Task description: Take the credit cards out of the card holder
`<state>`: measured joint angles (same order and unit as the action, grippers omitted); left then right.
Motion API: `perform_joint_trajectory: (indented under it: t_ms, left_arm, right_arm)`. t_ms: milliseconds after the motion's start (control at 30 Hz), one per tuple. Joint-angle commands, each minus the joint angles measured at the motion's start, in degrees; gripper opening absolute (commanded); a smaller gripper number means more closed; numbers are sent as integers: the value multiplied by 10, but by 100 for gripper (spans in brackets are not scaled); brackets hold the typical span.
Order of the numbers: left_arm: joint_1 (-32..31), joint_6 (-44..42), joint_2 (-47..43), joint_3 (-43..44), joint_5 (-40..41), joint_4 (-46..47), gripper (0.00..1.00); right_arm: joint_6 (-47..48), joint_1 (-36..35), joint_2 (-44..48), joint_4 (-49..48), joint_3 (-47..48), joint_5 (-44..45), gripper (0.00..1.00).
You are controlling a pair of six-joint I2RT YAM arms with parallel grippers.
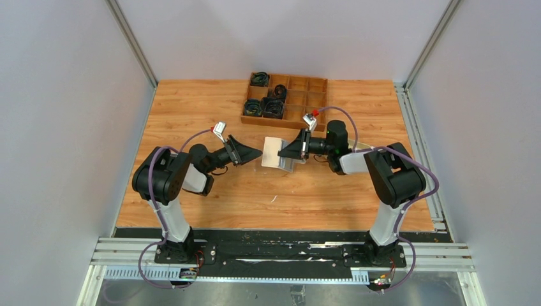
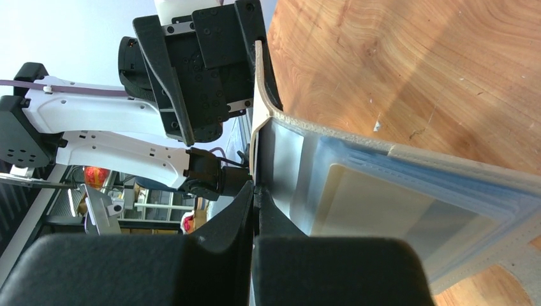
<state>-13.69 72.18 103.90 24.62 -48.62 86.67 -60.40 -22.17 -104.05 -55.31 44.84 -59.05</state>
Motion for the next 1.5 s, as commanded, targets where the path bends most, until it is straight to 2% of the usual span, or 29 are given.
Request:
perform_joint_trajectory:
  t_ms: [0,133,533,600,667,700,1100,1467]
  left_arm:
    - [-6,-15,6,-4,-2,31,68]
    - [-6,-15,11,-6,4,31,68]
    - [-10,-14,9,-2,-6,30,34]
    - [-11,-14,9,-2,-6,30,24]
    - [-11,-11,10,-1,-8,30,5]
    - [-11,-10,12,-1,-8,30,0]
    - [-10,-13,3,-1,-10,31,0]
    - [-8,-15,-1,-1,-12,31,0]
  right_arm:
    - [16,-14,17,7,26,1,0]
    - [17,-19,18,10,33,3,0]
    - [13,-29,17,5,39,5,0]
    - [13,-30,17,5,39,5,0]
    - [13,-30,17,5,39,5,0]
    - [13,-29,17,5,39,5,0]
    - [0,4,21,-23,2,-10,0]
    - [28,30,36,7,-25,-19,0]
